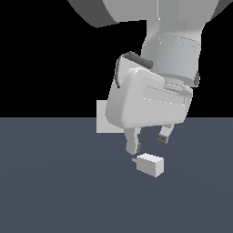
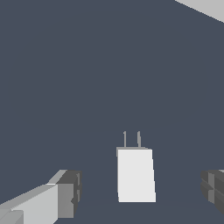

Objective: Plug the charger into the wall socket.

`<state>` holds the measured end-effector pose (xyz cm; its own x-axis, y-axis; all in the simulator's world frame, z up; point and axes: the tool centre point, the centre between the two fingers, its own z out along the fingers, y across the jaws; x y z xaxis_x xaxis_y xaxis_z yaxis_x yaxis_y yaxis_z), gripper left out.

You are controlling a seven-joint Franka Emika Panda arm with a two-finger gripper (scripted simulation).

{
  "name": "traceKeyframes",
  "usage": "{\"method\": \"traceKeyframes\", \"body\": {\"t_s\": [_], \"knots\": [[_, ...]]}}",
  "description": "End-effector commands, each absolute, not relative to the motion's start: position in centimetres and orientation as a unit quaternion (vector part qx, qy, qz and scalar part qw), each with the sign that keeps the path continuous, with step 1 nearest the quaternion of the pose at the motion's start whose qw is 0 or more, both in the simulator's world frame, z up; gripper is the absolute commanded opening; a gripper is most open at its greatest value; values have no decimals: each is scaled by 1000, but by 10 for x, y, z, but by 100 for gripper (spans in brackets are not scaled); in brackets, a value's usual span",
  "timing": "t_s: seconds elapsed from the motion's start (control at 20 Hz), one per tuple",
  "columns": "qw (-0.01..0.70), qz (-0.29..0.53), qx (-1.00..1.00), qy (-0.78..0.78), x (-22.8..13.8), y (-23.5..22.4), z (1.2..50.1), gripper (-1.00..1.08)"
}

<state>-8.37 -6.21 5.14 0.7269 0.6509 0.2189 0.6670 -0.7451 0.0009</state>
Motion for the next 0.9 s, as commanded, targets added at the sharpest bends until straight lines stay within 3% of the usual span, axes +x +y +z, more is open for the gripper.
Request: {"method": "traceKeyframes", "body": {"t_s": [0.0,0.55,0.6,0.85], "knots": [[39,-103,-928,-355,-84,-62,42,100],[39,-103,-928,-357,-84,-62,12,100],[39,-103,-928,-357,-84,-62,12,-100],[39,-103,-928,-357,-84,-62,12,-100]]}}
